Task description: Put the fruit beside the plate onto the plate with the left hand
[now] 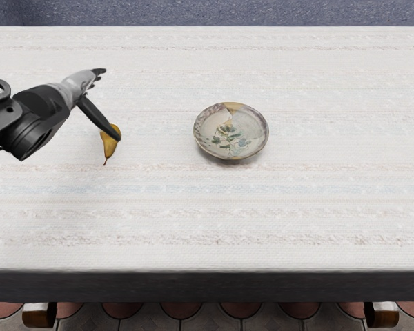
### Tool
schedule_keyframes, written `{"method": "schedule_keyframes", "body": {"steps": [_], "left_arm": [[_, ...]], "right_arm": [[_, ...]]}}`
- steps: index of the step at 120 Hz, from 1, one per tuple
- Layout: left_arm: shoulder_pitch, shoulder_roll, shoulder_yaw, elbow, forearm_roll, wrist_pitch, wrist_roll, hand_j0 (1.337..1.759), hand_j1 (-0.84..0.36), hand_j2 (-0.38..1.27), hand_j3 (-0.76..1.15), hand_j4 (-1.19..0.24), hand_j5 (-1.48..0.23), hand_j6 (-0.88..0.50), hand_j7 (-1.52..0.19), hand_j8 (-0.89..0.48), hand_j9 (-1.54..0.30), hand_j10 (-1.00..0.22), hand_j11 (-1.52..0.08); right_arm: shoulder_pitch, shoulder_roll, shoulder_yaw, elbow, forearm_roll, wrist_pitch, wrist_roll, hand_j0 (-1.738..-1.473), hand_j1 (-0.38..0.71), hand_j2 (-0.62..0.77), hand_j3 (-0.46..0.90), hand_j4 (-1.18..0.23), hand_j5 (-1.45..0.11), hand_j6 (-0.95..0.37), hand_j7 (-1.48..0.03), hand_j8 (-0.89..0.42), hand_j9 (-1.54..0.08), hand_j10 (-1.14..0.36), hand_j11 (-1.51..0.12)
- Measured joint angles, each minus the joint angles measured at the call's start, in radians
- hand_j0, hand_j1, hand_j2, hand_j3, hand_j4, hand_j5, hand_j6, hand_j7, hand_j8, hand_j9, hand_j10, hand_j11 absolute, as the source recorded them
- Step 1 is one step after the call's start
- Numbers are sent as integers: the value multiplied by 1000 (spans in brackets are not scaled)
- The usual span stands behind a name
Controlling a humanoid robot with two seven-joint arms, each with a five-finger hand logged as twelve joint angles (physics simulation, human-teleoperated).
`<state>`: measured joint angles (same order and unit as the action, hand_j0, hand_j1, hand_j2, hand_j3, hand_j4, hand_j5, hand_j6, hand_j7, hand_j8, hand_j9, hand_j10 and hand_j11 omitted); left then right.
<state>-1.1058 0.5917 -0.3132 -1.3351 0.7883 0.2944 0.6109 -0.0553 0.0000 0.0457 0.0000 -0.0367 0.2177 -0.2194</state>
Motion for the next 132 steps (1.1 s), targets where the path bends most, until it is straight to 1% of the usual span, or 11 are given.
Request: {"method": "schedule_keyframes", "body": {"steps": [19, 26, 38, 50, 87, 107, 132], "left_arm": [[0, -10, 45, 14, 28, 61, 0, 1658, 346, 2, 0, -6, -5, -7, -5, -7, -5, -6, -5], [0, -42, 71, 21, 43, 91, 0, 1658, 346, 2, 0, -5, -5, -6, -5, -6, -5, -6, -5], [2, -57, 96, 33, 60, 121, 0, 1658, 346, 2, 0, -6, -5, -7, -5, -7, -5, -6, -5], [17, -101, 106, 56, 66, 133, 0, 1658, 346, 2, 0, -6, -5, -7, -5, -7, -5, -6, -5], [43, -119, 111, 110, 69, 140, 0, 1658, 341, 3, 0, -9, -10, -10, -10, -10, -10, -9, -10], [44, -146, 112, 134, 69, 139, 0, 1658, 259, 17, 0, -78, -100, -79, -99, -79, -99, -78, -99], [44, -188, 112, 201, 69, 138, 0, 1658, 168, 32, 0, -154, -198, -155, -198, -155, -198, -154, -198]], "right_arm": [[0, 0, 0, 0, 0, 0, 0, -1658, -349, 0, 0, -1, 0, -1, 0, -1, 0, 0, 0], [0, 0, 0, 0, 0, 0, 0, -1658, -349, 0, 0, -1, 0, -1, 0, -1, 0, 0, 0], [0, 0, 0, 0, 0, 0, 0, -1658, -349, 0, 0, -1, 0, -1, 0, -1, 0, 0, 0], [0, 0, 0, 0, 0, 0, 0, -1658, -349, 0, 0, -1, 0, -1, 0, -1, 0, 0, 0], [0, 0, 2, 0, 2, 0, 0, -1658, -349, 0, 0, -1, 0, -1, 0, -1, 0, 0, 0], [0, 0, 2, 0, 4, -1, 0, -1658, -349, 0, 0, -1, 0, -1, 0, -1, 0, 0, 0], [0, 0, 3, 0, 6, -1, 0, -1658, -349, 0, 0, 0, 0, 0, 0, 0, 0, 0, 0]]}}
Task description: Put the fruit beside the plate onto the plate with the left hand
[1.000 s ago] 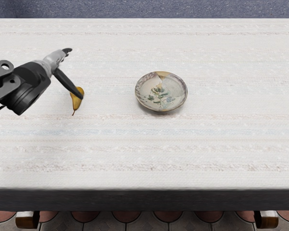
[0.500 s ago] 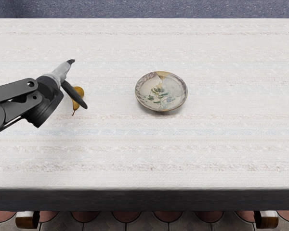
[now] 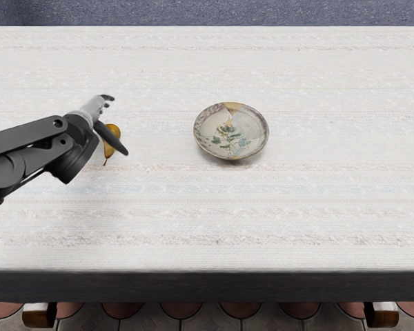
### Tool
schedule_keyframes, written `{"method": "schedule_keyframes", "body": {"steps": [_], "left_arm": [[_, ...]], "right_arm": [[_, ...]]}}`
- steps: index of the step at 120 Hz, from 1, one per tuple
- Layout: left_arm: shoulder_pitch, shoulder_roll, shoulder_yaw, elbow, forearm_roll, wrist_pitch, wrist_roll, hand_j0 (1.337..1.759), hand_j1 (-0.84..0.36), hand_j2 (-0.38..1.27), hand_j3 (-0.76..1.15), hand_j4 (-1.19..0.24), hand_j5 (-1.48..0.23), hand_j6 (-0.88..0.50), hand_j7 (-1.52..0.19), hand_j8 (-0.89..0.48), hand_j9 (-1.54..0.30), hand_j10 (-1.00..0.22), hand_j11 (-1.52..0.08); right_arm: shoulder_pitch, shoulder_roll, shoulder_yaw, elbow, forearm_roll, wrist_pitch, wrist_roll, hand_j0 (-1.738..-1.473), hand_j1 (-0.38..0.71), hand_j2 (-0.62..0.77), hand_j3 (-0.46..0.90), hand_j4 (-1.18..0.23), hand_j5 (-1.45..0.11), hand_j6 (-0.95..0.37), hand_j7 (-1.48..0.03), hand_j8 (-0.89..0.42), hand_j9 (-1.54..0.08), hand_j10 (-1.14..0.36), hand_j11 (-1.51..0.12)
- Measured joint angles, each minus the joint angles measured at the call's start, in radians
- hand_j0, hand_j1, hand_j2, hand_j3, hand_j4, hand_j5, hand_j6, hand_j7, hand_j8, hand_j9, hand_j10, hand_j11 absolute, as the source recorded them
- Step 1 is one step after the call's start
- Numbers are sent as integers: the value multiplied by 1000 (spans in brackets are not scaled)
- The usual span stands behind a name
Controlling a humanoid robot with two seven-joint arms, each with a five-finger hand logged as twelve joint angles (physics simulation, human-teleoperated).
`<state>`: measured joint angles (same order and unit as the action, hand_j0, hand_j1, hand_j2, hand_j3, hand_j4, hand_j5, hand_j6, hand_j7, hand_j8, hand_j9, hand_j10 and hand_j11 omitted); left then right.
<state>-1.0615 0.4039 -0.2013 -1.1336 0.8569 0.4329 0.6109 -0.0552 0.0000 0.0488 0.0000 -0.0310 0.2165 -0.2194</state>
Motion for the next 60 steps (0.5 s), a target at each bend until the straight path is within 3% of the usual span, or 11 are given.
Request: {"method": "schedule_keyframes", "body": {"steps": [60], "left_arm": [[0, -16, 0, 57, 0, 3, 0, 1658, 62, 50, 0, -242, -312, -243, -312, -243, -312, -242, -312]], "right_arm": [[0, 0, 0, 0, 2, 0, -1, -1658, -349, 0, 0, 0, 0, 0, 0, 0, 0, 0, 0]]}}
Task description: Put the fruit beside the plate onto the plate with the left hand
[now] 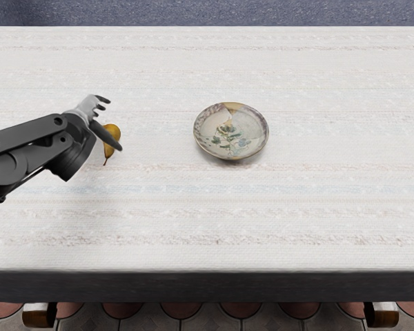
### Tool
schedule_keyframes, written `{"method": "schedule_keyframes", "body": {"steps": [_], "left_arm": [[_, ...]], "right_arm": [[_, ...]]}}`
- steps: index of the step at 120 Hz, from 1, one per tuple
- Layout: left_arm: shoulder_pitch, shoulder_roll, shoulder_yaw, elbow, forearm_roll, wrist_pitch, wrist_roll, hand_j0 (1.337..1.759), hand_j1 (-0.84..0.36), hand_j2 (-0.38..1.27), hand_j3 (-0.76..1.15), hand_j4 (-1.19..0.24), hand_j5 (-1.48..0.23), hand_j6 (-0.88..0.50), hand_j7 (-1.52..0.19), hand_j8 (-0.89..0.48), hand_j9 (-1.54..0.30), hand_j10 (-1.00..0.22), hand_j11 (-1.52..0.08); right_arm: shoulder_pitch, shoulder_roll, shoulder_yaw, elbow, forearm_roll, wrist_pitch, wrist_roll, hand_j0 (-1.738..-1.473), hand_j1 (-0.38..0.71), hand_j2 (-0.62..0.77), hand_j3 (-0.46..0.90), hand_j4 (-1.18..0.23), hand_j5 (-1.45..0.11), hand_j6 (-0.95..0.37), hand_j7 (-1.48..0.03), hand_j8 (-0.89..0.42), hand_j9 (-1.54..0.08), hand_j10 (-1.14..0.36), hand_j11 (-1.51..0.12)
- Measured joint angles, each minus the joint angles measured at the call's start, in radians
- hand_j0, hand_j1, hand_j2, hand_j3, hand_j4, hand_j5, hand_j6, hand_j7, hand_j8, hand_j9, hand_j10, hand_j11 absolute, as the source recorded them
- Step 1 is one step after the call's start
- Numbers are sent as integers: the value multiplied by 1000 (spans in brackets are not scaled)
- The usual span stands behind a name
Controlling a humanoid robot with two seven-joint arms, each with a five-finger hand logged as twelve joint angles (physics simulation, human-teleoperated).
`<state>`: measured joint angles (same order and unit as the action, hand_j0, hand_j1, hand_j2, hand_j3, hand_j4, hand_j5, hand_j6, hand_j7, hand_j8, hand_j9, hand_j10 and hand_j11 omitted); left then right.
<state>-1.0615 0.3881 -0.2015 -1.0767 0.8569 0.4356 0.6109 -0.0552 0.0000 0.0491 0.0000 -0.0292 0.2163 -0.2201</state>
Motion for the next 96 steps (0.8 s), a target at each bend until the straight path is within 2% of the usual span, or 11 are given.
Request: {"method": "schedule_keyframes", "body": {"steps": [96], "left_arm": [[31, -41, 1, 38, 36, 97, 0, 1658, 0, 61, 0, -293, -380, -294, -380, -294, -380, -293, -380]], "right_arm": [[0, 0, 0, 0, 0, 0, 0, -1658, -349, 0, 0, 0, 0, 0, 0, 0, 0, 0, 0]]}}
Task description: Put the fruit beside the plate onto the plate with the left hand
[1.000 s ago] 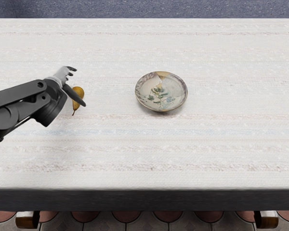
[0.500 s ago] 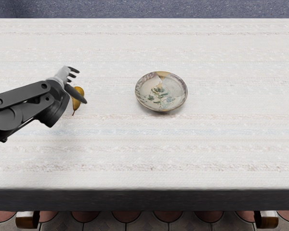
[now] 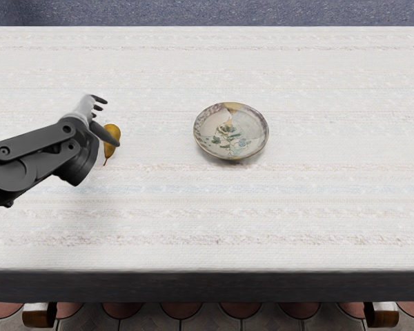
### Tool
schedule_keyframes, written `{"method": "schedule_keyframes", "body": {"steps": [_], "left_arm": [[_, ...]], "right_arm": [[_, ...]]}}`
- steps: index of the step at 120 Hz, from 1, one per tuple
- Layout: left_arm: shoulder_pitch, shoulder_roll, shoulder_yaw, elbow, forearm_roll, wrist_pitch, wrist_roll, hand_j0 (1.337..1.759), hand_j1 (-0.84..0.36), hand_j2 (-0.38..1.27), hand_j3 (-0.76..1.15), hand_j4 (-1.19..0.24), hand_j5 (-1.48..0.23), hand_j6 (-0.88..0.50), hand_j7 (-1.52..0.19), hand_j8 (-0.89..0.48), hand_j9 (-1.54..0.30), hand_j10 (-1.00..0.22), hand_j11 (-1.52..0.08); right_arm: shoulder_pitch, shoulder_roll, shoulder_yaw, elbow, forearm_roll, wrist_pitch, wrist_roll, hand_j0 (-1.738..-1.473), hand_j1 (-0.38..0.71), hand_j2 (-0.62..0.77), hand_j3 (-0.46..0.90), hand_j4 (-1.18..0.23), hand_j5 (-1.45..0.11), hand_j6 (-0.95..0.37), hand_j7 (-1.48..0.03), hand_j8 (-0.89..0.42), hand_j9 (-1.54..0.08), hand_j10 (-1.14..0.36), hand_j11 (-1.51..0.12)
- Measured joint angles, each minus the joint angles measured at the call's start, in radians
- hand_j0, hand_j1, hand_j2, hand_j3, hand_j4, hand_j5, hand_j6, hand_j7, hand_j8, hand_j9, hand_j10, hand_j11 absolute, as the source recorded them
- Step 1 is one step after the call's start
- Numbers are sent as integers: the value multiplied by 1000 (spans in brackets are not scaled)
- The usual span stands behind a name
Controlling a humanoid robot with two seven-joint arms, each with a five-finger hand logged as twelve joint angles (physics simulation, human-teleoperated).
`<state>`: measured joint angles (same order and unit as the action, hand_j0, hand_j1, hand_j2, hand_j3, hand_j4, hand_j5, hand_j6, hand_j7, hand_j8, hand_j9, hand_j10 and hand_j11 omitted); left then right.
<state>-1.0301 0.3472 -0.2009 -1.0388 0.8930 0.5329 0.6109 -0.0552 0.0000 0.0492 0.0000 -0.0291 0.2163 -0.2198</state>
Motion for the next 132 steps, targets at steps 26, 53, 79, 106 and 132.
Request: {"method": "schedule_keyframes", "body": {"steps": [26, 53, 79, 106, 132], "left_arm": [[5, -3, 0, 15, 1, 1, 0, 1658, -16, 63, 0, -307, -398, -308, -398, -308, -398, -307, -397], [6, -51, 0, 44, 1, 0, 0, 1658, -43, 68, 0, -329, -427, -330, -427, -330, -426, -329, -426], [5, -64, 1, 70, 2, 0, 0, 1658, -60, 71, 0, -343, -445, -344, -445, -344, -445, -344, -445], [0, -66, 23, 82, 1, 0, 0, 1658, -107, 78, 0, -382, -496, -383, -496, -383, -496, -382, -496], [-1, -85, 31, 101, 1, 0, 0, 1658, -155, 90, 0, -423, -549, -423, -549, -423, -549, -423, -549]], "right_arm": [[0, 0, 1, 0, 0, 0, 0, -1658, -349, 0, 0, 0, 0, 0, 0, 0, 0, 0, 0], [-1, 0, 1, 0, 0, 0, 0, -1658, -349, 0, 0, 0, 0, 0, 0, 0, 0, 0, 0], [-2, 0, 4, 0, 0, 0, 0, -1658, -349, 0, 0, 0, 0, 0, 0, 0, 0, 0, 0], [-2, 0, 4, 0, 0, 0, 0, -1658, -349, 0, 0, 0, 0, 0, 0, 0, 0, 0, 0], [-2, 0, 5, 0, 1, 0, 0, -1658, -349, 0, 0, 0, 0, 0, 0, 0, 0, 0, 0]]}}
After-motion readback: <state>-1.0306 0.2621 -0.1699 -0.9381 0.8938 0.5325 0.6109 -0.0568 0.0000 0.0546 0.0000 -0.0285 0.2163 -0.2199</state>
